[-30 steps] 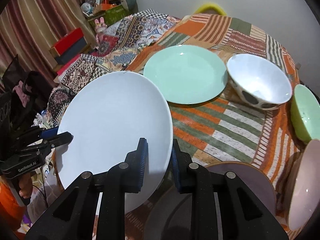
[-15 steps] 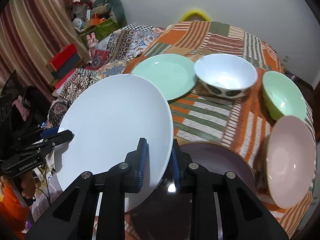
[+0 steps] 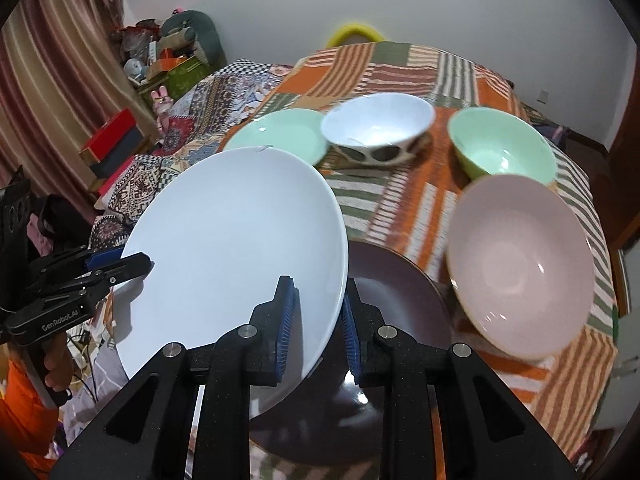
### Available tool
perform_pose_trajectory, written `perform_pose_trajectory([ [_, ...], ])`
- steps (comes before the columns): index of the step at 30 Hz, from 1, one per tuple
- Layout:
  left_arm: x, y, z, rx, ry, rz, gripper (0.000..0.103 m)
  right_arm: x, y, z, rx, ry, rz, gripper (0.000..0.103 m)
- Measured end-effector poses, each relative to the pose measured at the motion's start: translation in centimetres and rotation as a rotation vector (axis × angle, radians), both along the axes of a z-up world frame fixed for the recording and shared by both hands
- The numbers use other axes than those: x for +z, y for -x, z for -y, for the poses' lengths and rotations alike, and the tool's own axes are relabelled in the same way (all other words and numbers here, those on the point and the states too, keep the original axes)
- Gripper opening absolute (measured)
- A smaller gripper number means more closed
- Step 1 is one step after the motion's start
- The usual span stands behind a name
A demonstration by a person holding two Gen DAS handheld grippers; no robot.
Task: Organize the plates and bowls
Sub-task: 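Lift the white plate with both grippers and carry it over the purple plate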
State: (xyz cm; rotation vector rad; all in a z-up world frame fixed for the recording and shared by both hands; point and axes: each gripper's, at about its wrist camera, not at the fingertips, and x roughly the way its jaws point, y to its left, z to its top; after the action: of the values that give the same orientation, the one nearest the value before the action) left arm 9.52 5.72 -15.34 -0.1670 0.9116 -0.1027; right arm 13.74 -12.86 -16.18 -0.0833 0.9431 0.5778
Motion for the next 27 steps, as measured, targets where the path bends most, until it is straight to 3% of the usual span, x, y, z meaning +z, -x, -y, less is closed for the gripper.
perform_pose_trajectory([
  [12,-2.1,-1.5,4.0,-0.086,-0.014,-0.078,0.028,-2.1,0.8,4.1,-0.079,-0.010,-0.058,0.021],
  [27,-4.2,-2.9,5.5,-0.116,-0.028,-0.134,0.029,-4.1,0.7,5.9,-0.116,-0.010,-0.117,0.021],
])
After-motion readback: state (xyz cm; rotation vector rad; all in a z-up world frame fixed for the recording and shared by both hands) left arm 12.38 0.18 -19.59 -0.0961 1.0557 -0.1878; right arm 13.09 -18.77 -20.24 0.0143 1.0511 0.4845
